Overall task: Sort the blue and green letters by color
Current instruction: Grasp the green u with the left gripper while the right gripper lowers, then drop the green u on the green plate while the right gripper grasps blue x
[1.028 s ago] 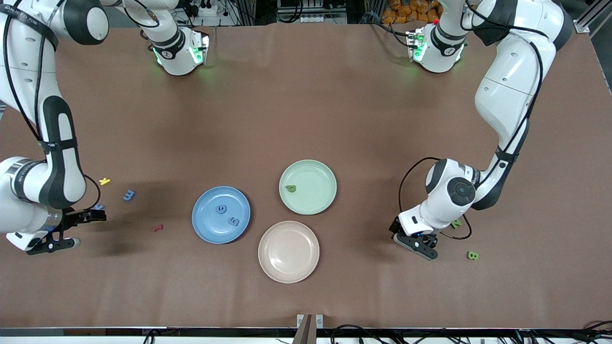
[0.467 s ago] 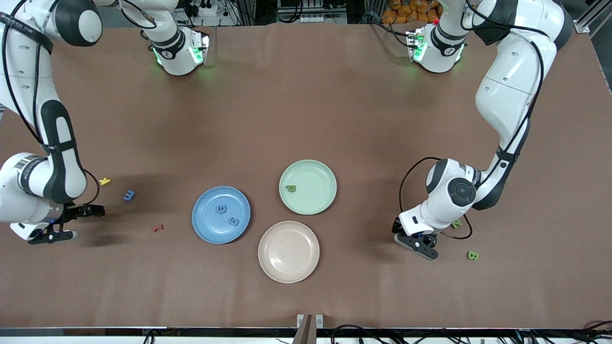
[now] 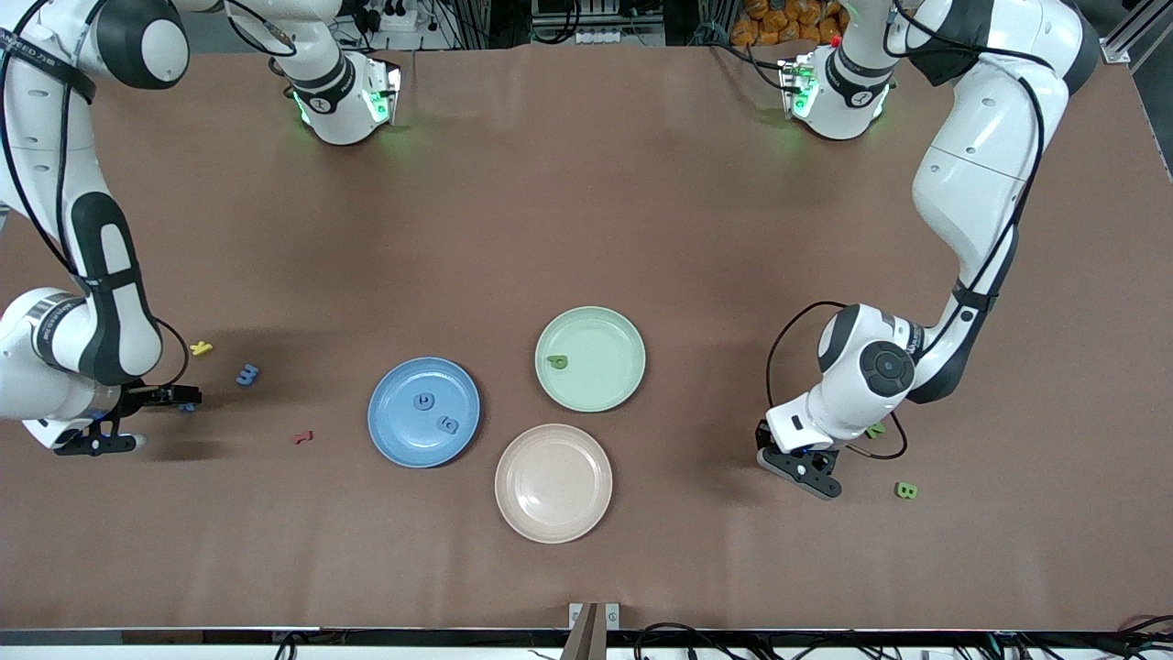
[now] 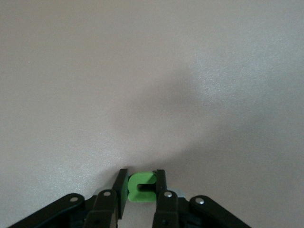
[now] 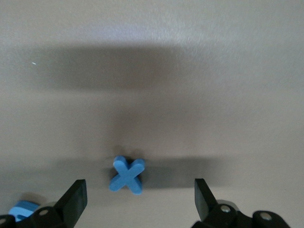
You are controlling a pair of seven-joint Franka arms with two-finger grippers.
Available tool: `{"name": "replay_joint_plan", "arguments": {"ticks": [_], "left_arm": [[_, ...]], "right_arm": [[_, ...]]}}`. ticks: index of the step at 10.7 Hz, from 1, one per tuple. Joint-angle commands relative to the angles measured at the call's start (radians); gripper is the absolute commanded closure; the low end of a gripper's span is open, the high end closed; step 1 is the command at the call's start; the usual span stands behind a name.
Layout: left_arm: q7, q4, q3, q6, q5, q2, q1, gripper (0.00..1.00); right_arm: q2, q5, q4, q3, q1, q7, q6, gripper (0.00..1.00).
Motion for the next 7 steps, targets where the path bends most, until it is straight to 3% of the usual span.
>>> {"name": "replay_joint_plan", "arguments": {"ticks": [1, 5, 6, 7], "left_arm": [[-0.016, -0.013, -0.028, -0.063, -0.024, -0.034, 0.001, 1.00], [-0.192, -0.010, -0.068, -0.158, -0.023, -0.075, -0.040, 1.00], [-0.267, -0.010, -0.069, -0.181, -0.021, -0.090, -0.077, 1.00], [-0.348, -0.010, -0.069, -0.202, -0.020, -0.107, -0.123, 1.00]], "right_arm": [[-0.020, -0.008, -0.024, 0.012, 0.004, 0.105, -0.016, 0.00], [-0.017, -0.008, -0.024, 0.012, 0.004, 0.105, -0.012, 0.00], [-0.015, -0.010, -0.024, 0.012, 0.005, 0.096, -0.007, 0.05], [-0.014, -0.013, -0.024, 0.012, 0.005, 0.088, -0.004, 0.20]]}}
